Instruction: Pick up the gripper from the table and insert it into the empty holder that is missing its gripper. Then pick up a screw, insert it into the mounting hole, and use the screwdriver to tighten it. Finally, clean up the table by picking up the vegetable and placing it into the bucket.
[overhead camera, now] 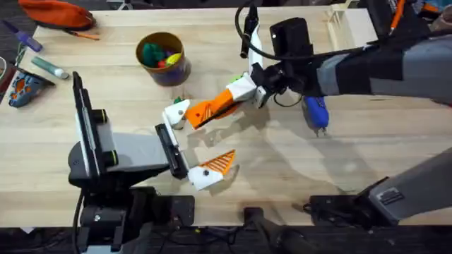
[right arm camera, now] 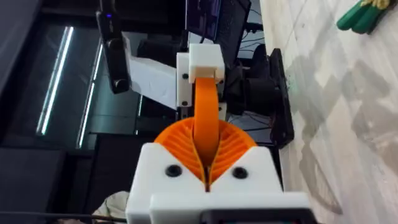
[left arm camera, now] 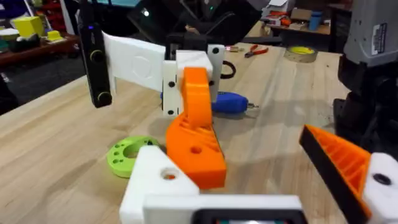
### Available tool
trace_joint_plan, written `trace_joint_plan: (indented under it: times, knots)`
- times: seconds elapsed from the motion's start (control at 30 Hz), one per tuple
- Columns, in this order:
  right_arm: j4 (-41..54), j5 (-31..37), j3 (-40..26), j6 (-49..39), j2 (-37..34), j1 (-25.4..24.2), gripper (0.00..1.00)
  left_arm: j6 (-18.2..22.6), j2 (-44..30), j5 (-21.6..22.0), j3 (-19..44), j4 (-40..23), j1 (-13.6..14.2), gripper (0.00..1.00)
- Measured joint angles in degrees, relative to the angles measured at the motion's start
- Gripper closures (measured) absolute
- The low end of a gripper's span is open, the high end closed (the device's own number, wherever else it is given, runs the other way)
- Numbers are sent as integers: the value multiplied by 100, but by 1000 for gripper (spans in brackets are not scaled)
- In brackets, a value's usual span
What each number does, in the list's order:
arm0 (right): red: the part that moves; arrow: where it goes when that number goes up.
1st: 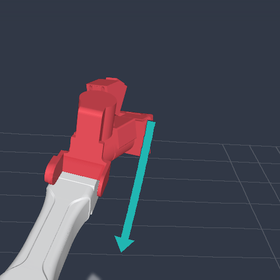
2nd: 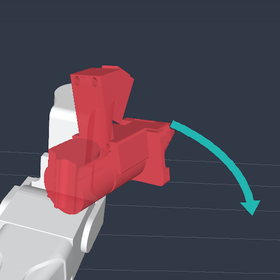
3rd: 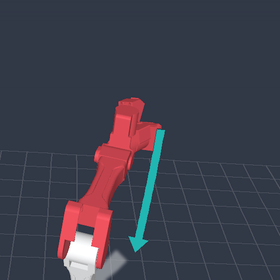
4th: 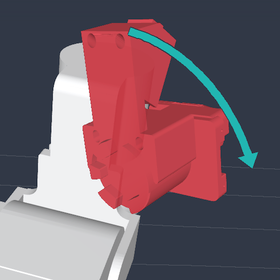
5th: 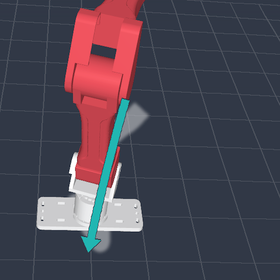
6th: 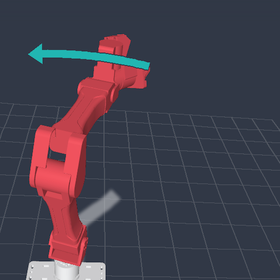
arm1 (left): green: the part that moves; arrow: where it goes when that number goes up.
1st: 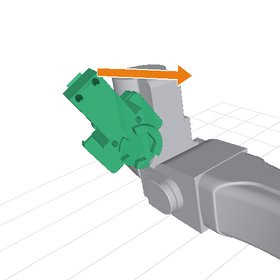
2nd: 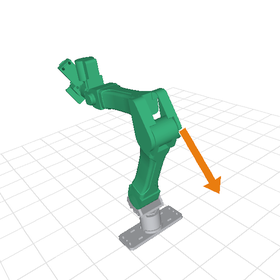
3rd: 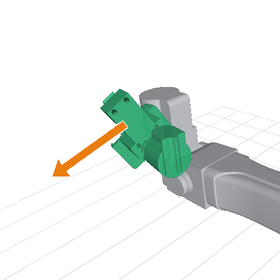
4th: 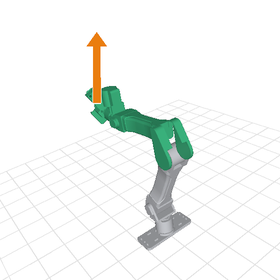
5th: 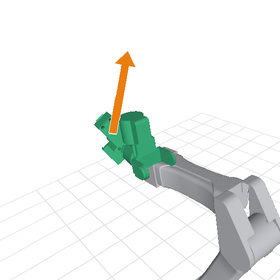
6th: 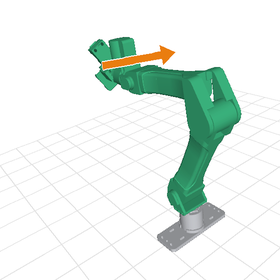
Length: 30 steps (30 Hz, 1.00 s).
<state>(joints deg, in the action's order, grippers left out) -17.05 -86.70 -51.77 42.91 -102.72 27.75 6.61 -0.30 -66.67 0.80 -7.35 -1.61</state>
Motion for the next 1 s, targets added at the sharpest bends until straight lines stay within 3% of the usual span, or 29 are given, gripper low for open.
trace_joint_plan:
  times: [1.0]
  knots:
    - [-665,332,0,443,-2,214,982,-2,-2,24,0,0,-22,15]
